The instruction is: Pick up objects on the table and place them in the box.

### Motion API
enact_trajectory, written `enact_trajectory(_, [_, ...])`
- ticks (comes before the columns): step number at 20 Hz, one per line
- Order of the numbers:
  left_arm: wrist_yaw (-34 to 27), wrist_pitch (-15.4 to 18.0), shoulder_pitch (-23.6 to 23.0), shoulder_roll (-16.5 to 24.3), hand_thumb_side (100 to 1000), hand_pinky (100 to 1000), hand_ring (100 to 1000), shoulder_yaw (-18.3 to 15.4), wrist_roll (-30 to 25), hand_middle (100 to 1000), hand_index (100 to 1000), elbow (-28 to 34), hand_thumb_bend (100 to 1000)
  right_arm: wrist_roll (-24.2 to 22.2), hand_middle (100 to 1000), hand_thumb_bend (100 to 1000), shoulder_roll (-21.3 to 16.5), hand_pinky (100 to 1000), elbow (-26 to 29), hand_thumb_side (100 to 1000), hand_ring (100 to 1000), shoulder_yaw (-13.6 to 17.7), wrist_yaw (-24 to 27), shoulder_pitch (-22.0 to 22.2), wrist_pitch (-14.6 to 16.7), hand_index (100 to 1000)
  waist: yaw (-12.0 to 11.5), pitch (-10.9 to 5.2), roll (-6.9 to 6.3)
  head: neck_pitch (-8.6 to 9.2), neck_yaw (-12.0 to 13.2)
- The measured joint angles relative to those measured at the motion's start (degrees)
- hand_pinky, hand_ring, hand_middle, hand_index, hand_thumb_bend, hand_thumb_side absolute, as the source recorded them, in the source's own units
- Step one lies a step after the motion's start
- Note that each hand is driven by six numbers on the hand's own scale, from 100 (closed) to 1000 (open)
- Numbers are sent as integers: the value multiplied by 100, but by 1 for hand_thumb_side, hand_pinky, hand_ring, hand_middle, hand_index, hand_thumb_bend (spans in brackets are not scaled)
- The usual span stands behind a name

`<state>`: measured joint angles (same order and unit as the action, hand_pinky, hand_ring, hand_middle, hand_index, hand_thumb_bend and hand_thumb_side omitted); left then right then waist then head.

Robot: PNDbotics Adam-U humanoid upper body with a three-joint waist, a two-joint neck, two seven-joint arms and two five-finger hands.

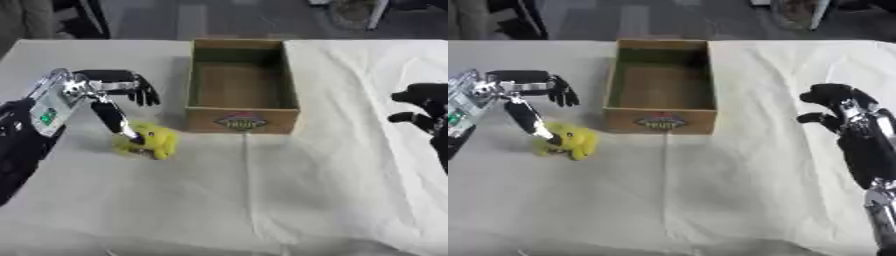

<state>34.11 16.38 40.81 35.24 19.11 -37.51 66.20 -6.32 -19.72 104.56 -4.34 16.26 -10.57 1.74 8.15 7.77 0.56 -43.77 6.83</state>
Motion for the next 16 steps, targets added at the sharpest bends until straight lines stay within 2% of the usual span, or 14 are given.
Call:
enact_trajectory(7, [367,110,-93,-53,307,683,652,88,204,628,794,60,640,-7,643,100,0,631,0,677,805,0,0,0,7,727,-10,0,21,0,-17])
enact_trajectory(12, [561,234,-131,-52,311,648,615,154,160,593,778,172,617,-10,643,100,0,631,0,677,805,0,0,0,11,727,-35,0,23,0,-19])
enact_trajectory(16, [723,335,-158,-50,311,538,487,188,76,476,683,255,574,-12,643,100,0,631,0,676,805,1,0,-1,13,727,-40,0,23,0,-20])
